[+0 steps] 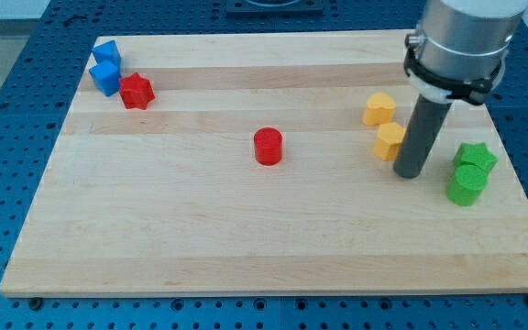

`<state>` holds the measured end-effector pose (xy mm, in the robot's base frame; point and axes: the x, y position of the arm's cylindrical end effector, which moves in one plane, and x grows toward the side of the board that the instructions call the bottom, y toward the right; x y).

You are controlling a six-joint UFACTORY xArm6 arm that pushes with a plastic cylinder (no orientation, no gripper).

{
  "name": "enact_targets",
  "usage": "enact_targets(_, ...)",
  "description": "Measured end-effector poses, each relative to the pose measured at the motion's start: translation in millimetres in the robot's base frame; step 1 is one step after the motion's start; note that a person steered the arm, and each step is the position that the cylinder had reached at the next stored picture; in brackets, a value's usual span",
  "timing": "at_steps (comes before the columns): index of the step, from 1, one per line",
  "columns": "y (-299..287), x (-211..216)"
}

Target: Push the yellow hexagon towards the yellow heart

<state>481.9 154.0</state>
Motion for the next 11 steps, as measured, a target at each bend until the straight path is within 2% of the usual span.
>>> enact_targets(1, -11, 6)
enact_targets(3, 32, -5)
enact_targets(4, 31, -7)
enact_targets(7, 24, -26)
enact_targets(10, -33, -25)
enact_targets(11, -12, -25)
